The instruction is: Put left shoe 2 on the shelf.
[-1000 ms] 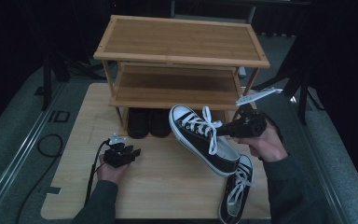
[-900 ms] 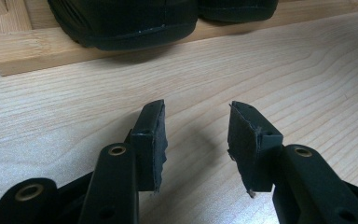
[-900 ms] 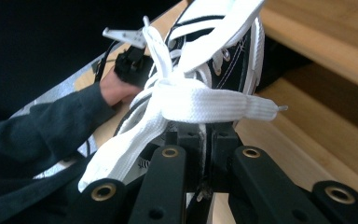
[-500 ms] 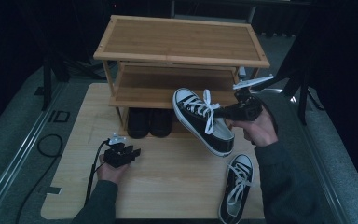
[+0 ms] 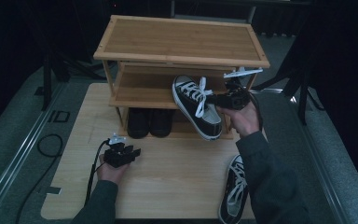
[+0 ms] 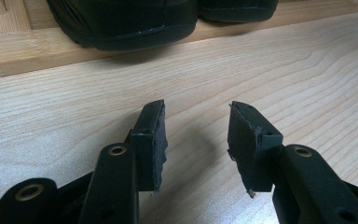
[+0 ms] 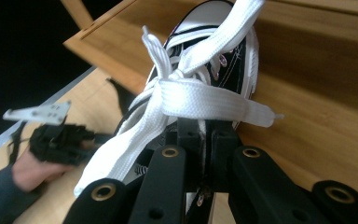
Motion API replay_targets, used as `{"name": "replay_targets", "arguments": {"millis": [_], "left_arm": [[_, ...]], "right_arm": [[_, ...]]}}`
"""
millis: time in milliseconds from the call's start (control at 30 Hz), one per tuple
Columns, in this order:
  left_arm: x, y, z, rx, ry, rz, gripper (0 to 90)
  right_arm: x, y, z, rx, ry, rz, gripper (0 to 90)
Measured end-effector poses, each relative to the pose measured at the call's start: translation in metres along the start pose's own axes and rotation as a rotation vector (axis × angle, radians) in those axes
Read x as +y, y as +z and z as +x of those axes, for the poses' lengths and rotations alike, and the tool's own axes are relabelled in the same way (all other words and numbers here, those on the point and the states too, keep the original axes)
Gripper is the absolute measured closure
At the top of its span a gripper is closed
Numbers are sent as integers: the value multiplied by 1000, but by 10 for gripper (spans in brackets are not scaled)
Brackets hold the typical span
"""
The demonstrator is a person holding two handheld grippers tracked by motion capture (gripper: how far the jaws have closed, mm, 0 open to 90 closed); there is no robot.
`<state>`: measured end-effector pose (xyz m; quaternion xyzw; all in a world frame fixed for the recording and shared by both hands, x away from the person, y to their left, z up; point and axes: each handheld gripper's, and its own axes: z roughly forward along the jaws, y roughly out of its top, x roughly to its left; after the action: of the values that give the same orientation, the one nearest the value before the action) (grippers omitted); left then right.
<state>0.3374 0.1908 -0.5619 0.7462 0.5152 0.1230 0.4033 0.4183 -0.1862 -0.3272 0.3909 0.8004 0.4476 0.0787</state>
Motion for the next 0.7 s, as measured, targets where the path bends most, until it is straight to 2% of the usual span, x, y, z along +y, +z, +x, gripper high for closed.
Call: {"name": "replay_targets", "arguments": {"millis": [233, 567, 667, 700], "left_arm": [[0, 0, 0, -2, -1, -1, 568], [0, 0, 0, -2, -2, 0, 567], [0, 0, 0, -3, -3, -1, 567], [0, 0, 0, -4, -4, -2, 567]], "right_arm": [[-2, 10, 2, -35, 31, -47, 868], [-2, 13, 5, -64, 57, -112, 869], [-3, 17, 7, -88, 52, -113, 869], [-6, 20, 7, -112, 70, -130, 869]]}}
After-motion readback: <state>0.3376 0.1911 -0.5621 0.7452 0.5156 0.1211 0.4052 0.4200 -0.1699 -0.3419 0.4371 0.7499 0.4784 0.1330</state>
